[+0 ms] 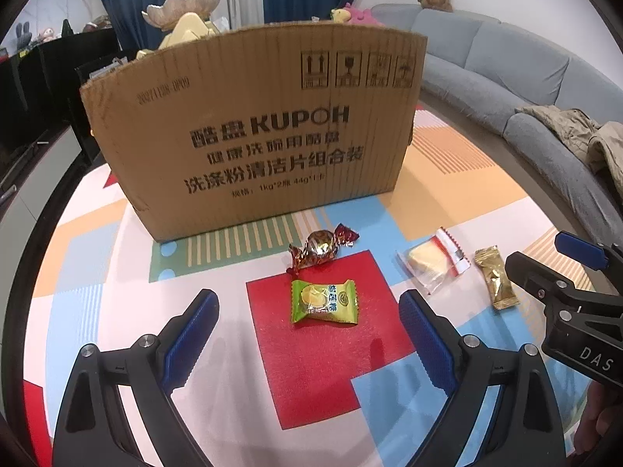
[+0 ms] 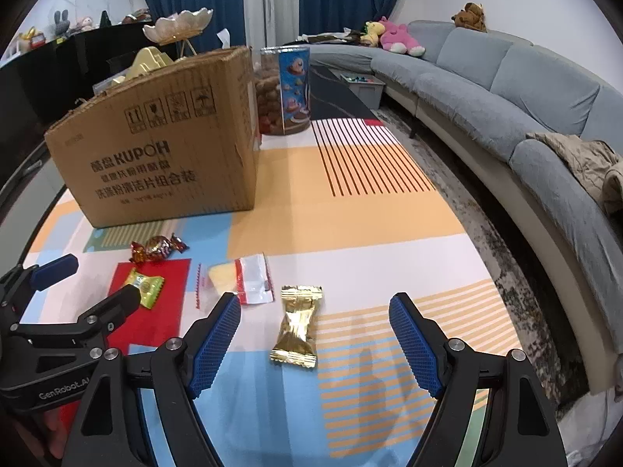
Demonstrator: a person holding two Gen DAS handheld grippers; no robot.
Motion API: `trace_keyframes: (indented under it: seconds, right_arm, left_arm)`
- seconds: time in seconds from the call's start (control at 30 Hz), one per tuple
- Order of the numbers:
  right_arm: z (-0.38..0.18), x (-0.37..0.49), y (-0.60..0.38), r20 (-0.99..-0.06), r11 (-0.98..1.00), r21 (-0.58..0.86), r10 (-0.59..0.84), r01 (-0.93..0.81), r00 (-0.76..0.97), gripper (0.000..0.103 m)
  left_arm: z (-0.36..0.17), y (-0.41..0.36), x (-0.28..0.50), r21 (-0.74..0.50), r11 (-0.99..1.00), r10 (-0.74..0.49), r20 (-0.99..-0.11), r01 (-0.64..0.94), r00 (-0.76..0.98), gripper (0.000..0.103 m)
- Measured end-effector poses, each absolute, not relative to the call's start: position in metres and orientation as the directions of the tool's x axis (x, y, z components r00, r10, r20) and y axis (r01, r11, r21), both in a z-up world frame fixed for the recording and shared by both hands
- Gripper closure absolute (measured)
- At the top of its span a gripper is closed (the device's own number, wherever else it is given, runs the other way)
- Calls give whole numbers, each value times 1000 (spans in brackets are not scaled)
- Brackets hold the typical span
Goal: Organize snacks
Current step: 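Close the left tool on the green candy while the right tool grasps the gold foil candy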
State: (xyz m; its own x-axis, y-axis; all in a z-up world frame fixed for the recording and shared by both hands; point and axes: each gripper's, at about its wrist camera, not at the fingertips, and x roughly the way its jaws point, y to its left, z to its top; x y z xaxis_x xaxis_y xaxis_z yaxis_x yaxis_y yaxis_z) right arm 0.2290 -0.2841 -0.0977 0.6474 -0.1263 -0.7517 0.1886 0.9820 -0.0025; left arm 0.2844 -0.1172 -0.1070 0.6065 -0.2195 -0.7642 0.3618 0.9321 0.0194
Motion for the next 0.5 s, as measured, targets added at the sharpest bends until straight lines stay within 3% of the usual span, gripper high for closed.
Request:
trace_keyframes:
  seconds: [0.5]
  right_arm:
    - [-127,240,-293,-798,974,30,-113,227,591,24]
  left_arm:
    - [-131,-125,302,31,930,-193,-806,365,560,14]
